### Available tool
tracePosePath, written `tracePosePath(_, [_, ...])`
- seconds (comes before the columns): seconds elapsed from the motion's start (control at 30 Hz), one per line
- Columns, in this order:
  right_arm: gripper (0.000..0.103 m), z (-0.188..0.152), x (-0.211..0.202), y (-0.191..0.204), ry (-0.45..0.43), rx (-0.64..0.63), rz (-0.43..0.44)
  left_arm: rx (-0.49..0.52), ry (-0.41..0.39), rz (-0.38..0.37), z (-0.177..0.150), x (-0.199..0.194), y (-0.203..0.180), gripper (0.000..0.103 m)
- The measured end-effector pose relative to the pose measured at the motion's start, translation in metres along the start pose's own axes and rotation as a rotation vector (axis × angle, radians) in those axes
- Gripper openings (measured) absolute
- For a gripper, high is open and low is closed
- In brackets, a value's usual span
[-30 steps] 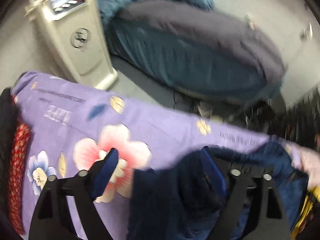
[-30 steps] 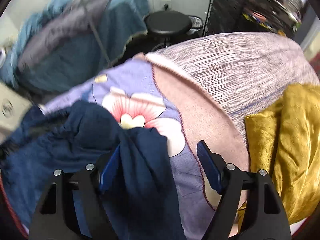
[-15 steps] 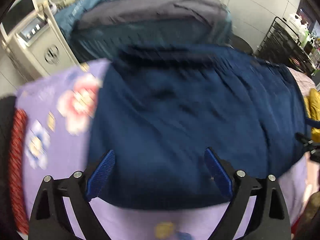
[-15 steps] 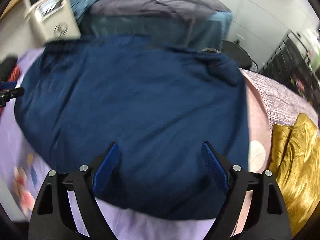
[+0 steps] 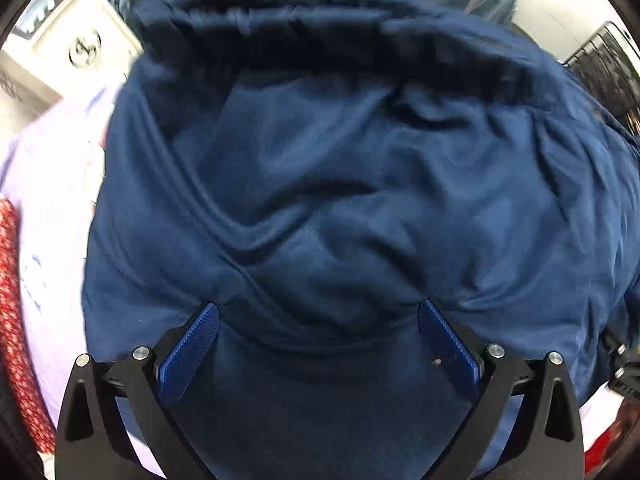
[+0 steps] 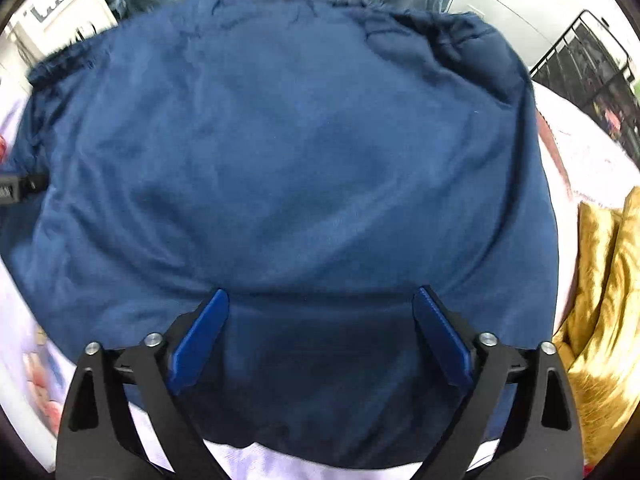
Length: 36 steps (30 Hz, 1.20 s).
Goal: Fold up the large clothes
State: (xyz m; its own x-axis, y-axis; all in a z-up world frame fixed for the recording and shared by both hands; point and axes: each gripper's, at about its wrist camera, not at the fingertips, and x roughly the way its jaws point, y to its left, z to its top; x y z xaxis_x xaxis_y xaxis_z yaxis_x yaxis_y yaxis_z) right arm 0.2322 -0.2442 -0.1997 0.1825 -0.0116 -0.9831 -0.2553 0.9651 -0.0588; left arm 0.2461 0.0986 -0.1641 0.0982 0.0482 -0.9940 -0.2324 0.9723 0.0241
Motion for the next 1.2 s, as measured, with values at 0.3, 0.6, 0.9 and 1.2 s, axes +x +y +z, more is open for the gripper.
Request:
tracePosePath(0.3, [0.098, 0.008, 0.020, 0.010, 0.016, 0.026, -0.038, -0.008, -0.012, 0.002, -0.003, 0.003, -0.010, 0.099])
tracePosePath(0.6, [0.098, -0.018, 0.010, 0.013, -0.032, 0.033, -0.038, -0.028, -0.046, 0.041, -0.038, -0.016, -0.026, 0.098])
tracePosePath(0.9, [0.098, -0.020, 0.015, -0.008, -0.067, 0.024, -0.003, -0.069, -0.137, 0.017, -0.119, -0.060, -0.066, 0.097])
tracePosePath(1.2, [0.098, -0.049, 0.005, -0.018, -0.165, 0.018, 0.007, -0.104, -0.188, 0.059, -0.197, -0.074, -0.102, 0.097])
